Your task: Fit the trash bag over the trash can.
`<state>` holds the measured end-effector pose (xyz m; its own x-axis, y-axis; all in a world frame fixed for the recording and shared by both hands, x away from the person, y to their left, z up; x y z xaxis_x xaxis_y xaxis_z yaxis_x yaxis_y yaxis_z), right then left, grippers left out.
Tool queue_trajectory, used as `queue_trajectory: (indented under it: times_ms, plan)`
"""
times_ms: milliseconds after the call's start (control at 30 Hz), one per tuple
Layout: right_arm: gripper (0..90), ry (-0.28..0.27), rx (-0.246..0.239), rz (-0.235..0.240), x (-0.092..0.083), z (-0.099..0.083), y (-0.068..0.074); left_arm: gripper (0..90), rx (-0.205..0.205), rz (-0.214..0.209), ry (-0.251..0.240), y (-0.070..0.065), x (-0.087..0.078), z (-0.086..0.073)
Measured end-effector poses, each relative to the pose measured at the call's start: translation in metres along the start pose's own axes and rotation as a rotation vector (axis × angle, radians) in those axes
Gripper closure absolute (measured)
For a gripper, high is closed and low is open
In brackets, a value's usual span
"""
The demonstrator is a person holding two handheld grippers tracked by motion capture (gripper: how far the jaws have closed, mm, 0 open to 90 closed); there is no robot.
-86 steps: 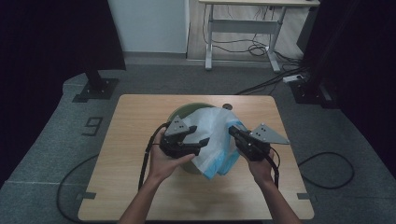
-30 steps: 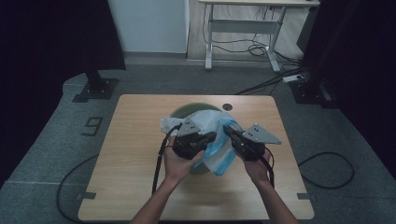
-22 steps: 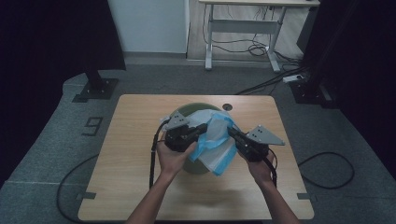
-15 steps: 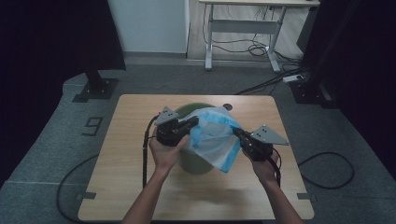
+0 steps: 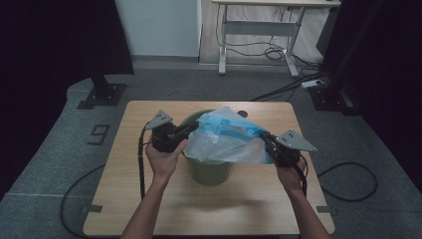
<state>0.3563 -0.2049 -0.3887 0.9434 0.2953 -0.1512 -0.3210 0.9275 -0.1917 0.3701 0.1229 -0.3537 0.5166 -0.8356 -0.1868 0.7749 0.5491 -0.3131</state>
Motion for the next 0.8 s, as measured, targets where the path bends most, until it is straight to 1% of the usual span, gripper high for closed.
queue_trajectory:
  times_ms: [67,133,267,333,433,500,567,600,633,700,800]
  plan:
    - [88.8,-0.012,-0.012,-0.01,-0.002,0.001,0.0,89.9,-0.001,0.004,-0.002,0.002,-0.005,-0.001]
    - [88.8,-0.021,-0.015,-0.014,-0.004,0.002,0.001,89.9,-0.009,-0.005,-0.005,0.003,-0.01,-0.002]
    - [88.8,-0.04,-0.019,0.009,-0.011,-0.003,0.006,89.9,-0.003,-0.017,0.008,0.002,-0.02,-0.009]
    - [88.8,-0.046,-0.013,0.036,-0.015,-0.007,0.01,89.9,0.0,-0.026,0.014,0.001,-0.025,-0.014]
    - [88.7,-0.054,0.009,0.089,-0.024,-0.013,0.016,89.9,0.004,-0.039,0.018,-0.001,-0.033,-0.021]
    - [88.7,-0.055,0.011,0.111,-0.03,-0.018,0.02,89.9,0.01,-0.042,0.024,-0.002,-0.038,-0.026]
    - [88.7,-0.059,0.031,0.138,-0.037,-0.023,0.023,89.9,0.019,-0.049,0.027,-0.004,-0.042,-0.03]
    - [88.7,-0.06,0.031,0.15,-0.04,-0.025,0.025,89.9,0.021,-0.056,0.027,-0.005,-0.044,-0.032]
    - [88.8,-0.061,0.03,0.159,-0.043,-0.027,0.027,89.9,0.027,-0.065,0.025,-0.006,-0.046,-0.034]
    - [88.8,-0.062,0.026,0.173,-0.047,-0.03,0.03,89.9,0.035,-0.066,0.028,-0.007,-0.049,-0.036]
    - [88.8,-0.06,0.026,0.178,-0.051,-0.033,0.029,89.9,0.028,-0.074,0.026,-0.005,-0.052,-0.035]
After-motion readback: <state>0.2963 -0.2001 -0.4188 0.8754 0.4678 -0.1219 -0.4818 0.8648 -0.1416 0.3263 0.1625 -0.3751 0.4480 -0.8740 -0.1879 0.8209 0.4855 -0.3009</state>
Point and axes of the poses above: each handheld gripper's, and its own axes: x roughly forward along the jaws, z roughly out of its top, y roughly to its left, the point moved 2 cm from there along x, roughly forward along the jaws, and after that the axes turned 11 degrees about -z, right-handed, at the moved point
